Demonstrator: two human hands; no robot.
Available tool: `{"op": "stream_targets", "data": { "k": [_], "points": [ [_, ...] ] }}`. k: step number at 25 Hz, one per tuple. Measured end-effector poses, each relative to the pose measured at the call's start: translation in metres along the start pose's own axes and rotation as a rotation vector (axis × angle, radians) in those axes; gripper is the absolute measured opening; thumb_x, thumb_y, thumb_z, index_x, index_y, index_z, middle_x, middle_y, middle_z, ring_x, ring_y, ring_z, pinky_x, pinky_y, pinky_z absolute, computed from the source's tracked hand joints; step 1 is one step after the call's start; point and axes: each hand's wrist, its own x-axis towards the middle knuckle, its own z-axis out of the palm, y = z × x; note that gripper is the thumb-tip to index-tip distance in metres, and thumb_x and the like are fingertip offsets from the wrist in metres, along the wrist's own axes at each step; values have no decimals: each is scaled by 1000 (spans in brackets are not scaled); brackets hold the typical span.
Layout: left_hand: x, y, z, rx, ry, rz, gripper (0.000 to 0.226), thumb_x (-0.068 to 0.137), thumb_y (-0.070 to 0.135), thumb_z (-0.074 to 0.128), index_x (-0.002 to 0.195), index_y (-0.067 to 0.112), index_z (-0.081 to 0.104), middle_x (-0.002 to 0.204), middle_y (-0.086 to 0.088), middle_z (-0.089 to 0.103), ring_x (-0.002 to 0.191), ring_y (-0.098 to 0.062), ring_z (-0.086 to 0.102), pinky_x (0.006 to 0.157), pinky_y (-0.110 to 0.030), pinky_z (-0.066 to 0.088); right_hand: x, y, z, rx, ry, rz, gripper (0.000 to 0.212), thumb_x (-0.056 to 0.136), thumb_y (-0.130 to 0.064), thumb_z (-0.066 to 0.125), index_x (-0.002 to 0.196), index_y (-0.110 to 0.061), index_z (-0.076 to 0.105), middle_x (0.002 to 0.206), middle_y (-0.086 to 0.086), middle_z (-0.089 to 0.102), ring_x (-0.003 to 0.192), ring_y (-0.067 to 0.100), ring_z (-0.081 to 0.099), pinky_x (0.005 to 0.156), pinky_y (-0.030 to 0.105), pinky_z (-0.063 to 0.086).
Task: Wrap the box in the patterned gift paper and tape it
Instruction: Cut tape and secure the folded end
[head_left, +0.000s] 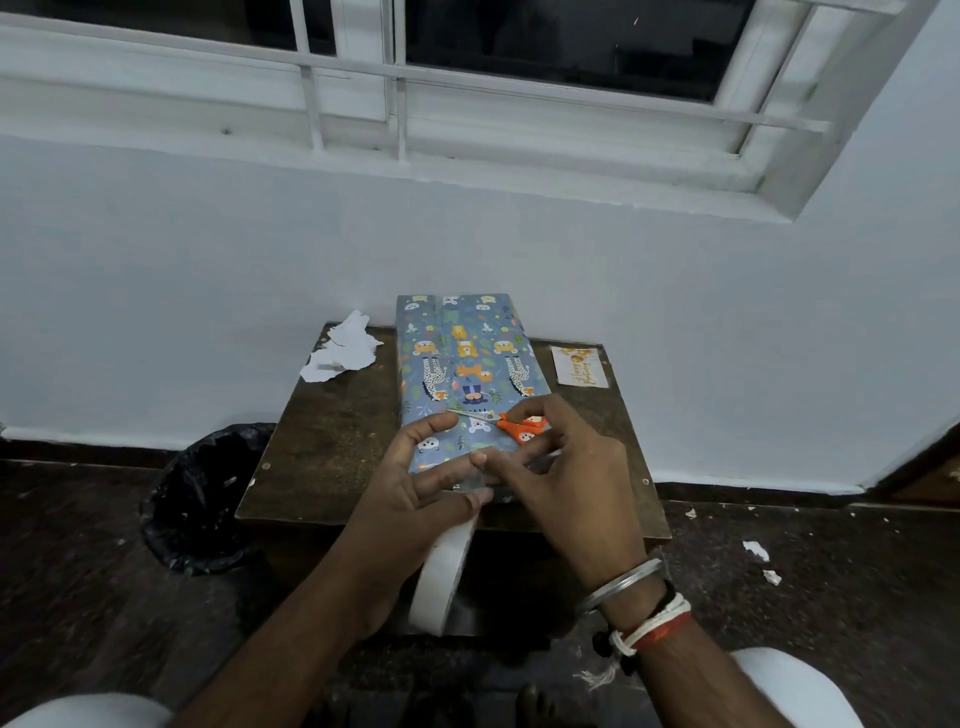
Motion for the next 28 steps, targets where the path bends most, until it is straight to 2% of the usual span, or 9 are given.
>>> {"op": "stream_targets", "data": {
  "k": [4,7,12,16,19,21,23,26,28],
  "points": [
    [-1,5,-7,-34,-3,32,70,80,-9,69,138,24,48,121,-10,74,111,-29,72,83,-28,60,18,11,-10,-187,72,-83,16,90,-46,72,99,-32,72,86,-13,74,79,7,69,72,36,58],
    [-1,12,-10,-75,-10,59,75,72,-1,71,139,25,51,123,-10,73,113,-28,71,81,-26,59,29,21,-10,-499,-156,-105,27,97,-48,59,122,-41,68,105,-5,76,98,21,68,80,38,57],
    [4,15,-18,-48,-62,76,67,71,2,71,134,24,63,129,-8,71,119,-29,68,86,-28,59,46,17,-9,-581,-359,-78,43,100,-27,61,142,-33,59,131,5,67,122,28,58,97,37,49],
    [2,19,-22,-12,-98,67,55,73,4,68,124,24,74,130,-4,71,118,-21,68,87,-24,57,46,19,-17,-585,-280,-103,30,92,-35,65,122,-32,67,110,0,72,104,27,66,84,38,55],
    [0,24,-21,13,-82,56,51,72,5,66,121,17,74,115,-6,77,86,-10,74,69,-17,55,37,23,-23,-472,-176,-70,29,83,-44,73,108,-35,63,92,-9,73,86,19,69,74,38,57],
    [1,24,-22,48,-63,57,46,75,3,69,120,15,74,102,-6,79,74,-8,72,63,-15,54,34,27,-32,-143,-345,43,26,79,-39,84,97,-31,66,74,-7,73,69,10,67,70,33,56],
    [2,25,-24,88,-53,49,42,85,-7,70,122,14,72,107,-7,79,78,-8,73,66,-16,54,29,26,-43,129,-674,121,23,82,-38,85,91,-20,73,66,-3,71,59,11,58,66,30,47],
    [3,25,-25,114,-73,24,44,90,-12,60,125,13,70,118,-7,76,90,-10,74,73,-17,55,23,20,-54,293,-994,120,25,94,-30,70,96,-6,76,75,3,74,67,7,61,70,18,45],
    [5,23,-26,133,-98,17,46,89,-13,62,126,13,70,121,-6,75,96,-14,73,77,-19,56,24,18,-57,338,-1105,113,19,97,-23,65,98,-8,77,76,3,75,70,5,63,72,13,45]
  ]
}}
